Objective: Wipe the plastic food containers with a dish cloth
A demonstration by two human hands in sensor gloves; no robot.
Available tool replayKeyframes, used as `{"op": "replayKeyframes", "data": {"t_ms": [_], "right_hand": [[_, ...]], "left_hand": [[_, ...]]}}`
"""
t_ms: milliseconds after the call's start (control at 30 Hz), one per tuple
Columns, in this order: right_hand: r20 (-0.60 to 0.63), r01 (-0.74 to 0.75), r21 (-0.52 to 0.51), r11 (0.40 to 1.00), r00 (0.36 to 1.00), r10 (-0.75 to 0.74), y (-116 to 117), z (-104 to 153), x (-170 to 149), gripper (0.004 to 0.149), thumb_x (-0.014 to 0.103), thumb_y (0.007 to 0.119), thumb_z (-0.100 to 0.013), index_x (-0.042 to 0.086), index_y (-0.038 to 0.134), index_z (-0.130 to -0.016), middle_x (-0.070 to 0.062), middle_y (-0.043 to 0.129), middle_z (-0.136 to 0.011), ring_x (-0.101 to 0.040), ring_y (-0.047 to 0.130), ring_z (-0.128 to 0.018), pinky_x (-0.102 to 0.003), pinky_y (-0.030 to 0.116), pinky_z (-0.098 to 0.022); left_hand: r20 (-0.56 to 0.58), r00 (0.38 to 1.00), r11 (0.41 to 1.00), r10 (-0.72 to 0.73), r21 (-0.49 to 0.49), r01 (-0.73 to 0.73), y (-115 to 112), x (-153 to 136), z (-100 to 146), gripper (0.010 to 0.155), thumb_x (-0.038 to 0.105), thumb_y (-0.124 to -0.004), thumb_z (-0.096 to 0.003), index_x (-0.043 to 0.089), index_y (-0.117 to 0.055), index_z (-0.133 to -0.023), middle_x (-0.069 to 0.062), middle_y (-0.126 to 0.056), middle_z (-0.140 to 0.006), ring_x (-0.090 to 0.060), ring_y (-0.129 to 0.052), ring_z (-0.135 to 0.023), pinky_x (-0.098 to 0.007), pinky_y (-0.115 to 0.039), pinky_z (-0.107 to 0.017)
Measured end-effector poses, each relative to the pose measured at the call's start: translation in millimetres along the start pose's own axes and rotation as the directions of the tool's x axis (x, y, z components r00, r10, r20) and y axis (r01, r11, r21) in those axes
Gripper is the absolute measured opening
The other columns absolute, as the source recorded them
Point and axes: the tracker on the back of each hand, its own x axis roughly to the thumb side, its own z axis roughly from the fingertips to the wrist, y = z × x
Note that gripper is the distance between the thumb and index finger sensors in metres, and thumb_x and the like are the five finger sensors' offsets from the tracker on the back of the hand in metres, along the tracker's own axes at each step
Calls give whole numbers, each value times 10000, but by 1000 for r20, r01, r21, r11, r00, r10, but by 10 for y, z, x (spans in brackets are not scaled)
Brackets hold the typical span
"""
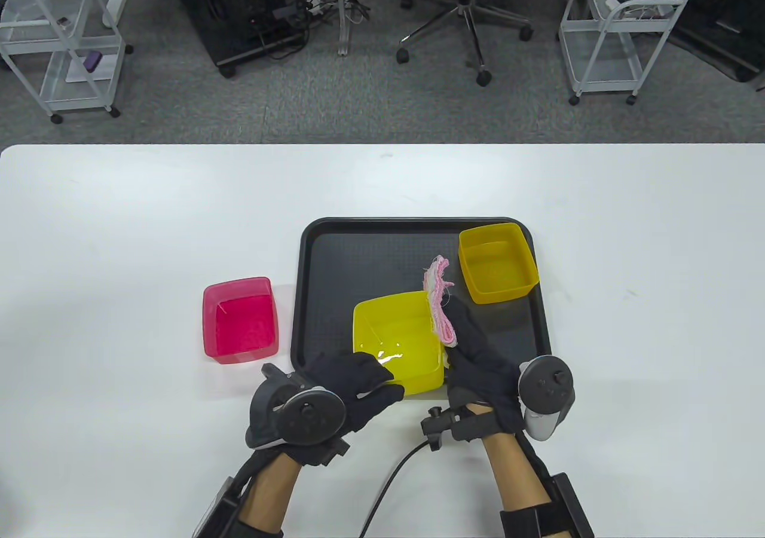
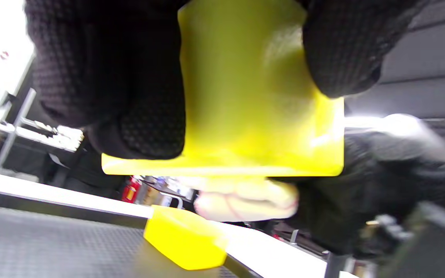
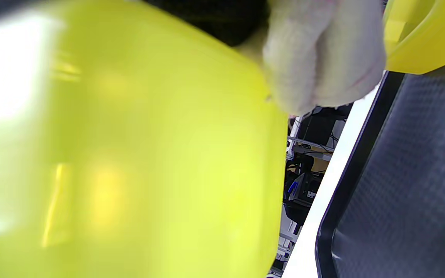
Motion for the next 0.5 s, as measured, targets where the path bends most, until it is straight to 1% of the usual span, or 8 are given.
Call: {"op": "replayKeyframes", "data": {"t_ms": [100, 200, 333, 400, 433, 500], "right_hand": [[-54, 73, -4, 997, 996, -73, -70, -40, -98, 480, 31, 693, -467, 182, 702, -923, -131, 706, -1017, -483, 702, -895, -606, 692, -593], [-89, 166, 1, 986, 982, -165, -107, -60, -174, 472, 25, 690, -464, 182, 729, -908, -128, 743, -995, -482, 726, -879, -602, 699, -588], [-165, 277, 70, 958, 951, -263, -144, -90, -278, 469, 32, 688, -468, 187, 733, -908, -121, 757, -988, -472, 741, -876, -594, 708, -589], [-206, 345, 105, 933, 925, -318, -139, -96, -341, 471, 37, 688, -473, 187, 722, -918, -125, 759, -987, -466, 752, -873, -588, 715, -589], [-236, 394, 133, 910, 904, -357, -113, -95, -366, 473, 38, 687, -476, 183, 714, -925, -129, 758, -987, -464, 754, -874, -586, 717, -589], [-250, 467, 165, 869, 872, -421, -60, -92, -381, 477, 45, 684, -483, 186, 696, -938, -124, 750, -994, -456, 752, -882, -580, 718, -598]], "left_hand": [[10, 994, 993, 111, -30, -111, 16, 2, -18, 395, 589, -817, -458, 280, -993, -630, 66, -1047, -634, -328, -1099, -493, -380, -976, -411], [6, 987, 986, 162, -31, -162, 12, -18, -26, 396, 592, -814, -458, 282, -992, -630, 67, -1046, -633, -326, -1098, -489, -377, -975, -408], [-11, 966, 966, 257, -37, -257, 20, -98, -22, 398, 592, -800, -465, 282, -989, -630, 68, -1044, -633, -322, -1097, -482, -373, -974, -403], [-12, 950, 950, 311, -30, -312, 33, -125, -24, 401, 593, -794, -469, 283, -985, -636, 69, -1041, -640, -321, -1095, -495, -374, -971, -413], [-3, 936, 936, 351, -24, -351, 39, -125, -31, 402, 595, -791, -469, 285, -981, -640, 70, -1039, -644, -321, -1095, -500, -374, -970, -419], [1, 917, 917, 399, -18, -399, 43, -109, -37, 405, 598, -788, -469, 287, -979, -644, 73, -1036, -652, -319, -1093, -514, -375, -969, -429]]}}
